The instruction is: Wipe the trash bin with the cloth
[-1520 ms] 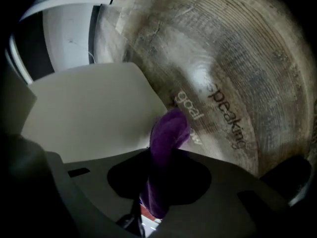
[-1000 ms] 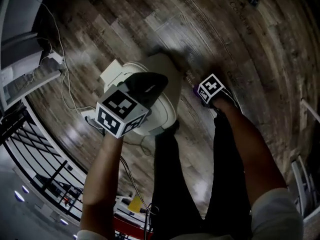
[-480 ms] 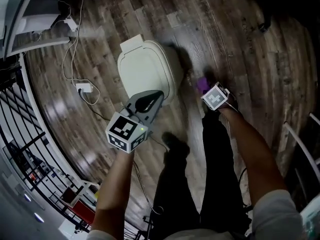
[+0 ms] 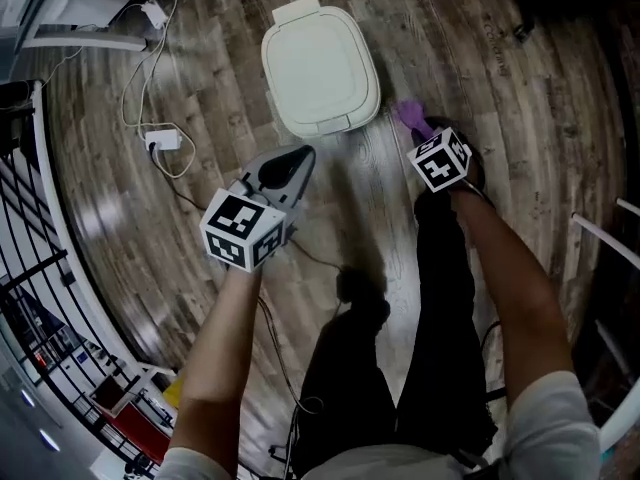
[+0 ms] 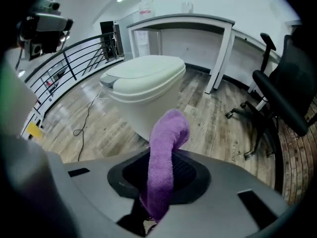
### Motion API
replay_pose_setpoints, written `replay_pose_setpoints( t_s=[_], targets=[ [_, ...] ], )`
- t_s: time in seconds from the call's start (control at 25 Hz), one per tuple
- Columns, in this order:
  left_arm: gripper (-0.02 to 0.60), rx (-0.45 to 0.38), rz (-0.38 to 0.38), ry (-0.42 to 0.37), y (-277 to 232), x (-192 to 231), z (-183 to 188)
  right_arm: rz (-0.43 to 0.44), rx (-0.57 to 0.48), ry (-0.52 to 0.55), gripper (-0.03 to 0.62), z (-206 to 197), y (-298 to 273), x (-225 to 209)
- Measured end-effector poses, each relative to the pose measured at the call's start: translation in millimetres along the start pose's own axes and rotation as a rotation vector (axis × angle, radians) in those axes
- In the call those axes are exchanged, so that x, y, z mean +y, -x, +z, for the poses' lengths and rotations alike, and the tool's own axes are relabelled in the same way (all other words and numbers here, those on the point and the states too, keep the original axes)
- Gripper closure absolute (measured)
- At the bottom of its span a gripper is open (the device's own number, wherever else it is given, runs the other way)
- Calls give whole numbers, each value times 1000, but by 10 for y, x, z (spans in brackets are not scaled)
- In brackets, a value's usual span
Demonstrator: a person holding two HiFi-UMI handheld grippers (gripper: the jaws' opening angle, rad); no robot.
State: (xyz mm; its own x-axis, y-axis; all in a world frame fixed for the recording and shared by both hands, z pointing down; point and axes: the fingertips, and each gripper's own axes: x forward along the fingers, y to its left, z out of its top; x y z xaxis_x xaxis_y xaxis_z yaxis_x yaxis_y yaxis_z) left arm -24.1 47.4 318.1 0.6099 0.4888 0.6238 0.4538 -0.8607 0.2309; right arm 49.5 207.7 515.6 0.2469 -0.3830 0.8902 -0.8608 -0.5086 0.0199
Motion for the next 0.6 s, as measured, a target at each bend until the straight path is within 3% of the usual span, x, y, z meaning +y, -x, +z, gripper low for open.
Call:
replay_pose_setpoints(
  t_s=[0.2, 0.6],
  targets=[
    [577, -10, 20, -9, 393, -138, -385, -96, -49, -48, 505, -36, 329, 338],
    [577, -75, 44, -69, -61, 4, -734, -177, -177, -53, 505, -7, 19, 462]
  ],
)
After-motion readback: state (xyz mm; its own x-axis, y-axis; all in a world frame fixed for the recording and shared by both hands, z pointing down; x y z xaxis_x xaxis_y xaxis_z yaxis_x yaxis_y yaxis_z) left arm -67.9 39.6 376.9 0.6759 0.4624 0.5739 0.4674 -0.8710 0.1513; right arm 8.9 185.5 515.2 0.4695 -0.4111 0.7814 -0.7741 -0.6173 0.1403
